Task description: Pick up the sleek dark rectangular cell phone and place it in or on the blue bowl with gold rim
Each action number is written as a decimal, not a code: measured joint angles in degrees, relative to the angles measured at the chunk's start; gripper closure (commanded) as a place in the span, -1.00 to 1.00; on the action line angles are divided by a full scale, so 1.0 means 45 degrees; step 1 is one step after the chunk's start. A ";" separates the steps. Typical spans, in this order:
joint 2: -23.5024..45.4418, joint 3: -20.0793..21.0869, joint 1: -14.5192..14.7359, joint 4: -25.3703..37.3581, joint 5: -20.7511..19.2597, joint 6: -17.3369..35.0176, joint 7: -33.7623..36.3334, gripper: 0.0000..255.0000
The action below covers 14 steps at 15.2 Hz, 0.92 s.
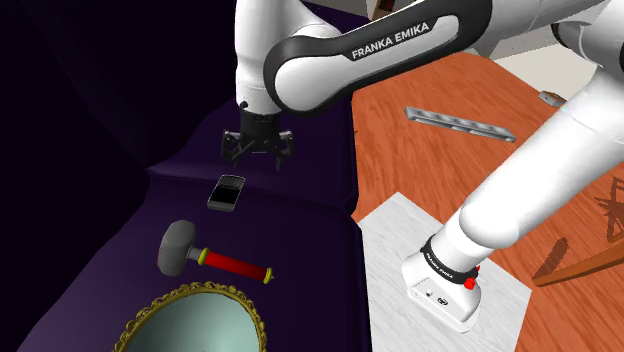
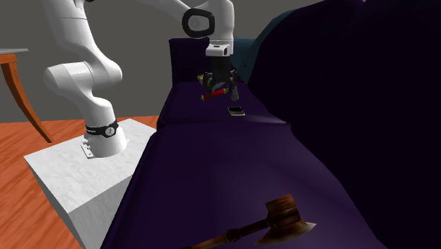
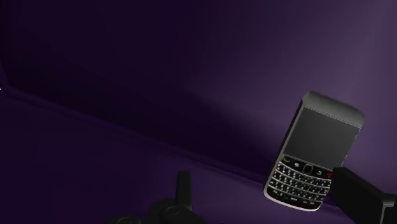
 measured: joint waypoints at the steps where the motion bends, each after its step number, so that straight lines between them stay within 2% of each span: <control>1: 0.0658 0.0188 0.0058 0.0391 -0.0469 0.0108 0.0788 -1.00; 5: 0.3331 0.0153 0.0630 0.2274 -0.2439 0.0145 0.3569 -1.00; 6: 0.3680 0.0079 0.0774 0.2525 -0.2684 0.0141 0.3937 -1.00; 14: 0.4709 -0.0255 0.1156 0.2314 -0.3526 0.1126 0.4726 -1.00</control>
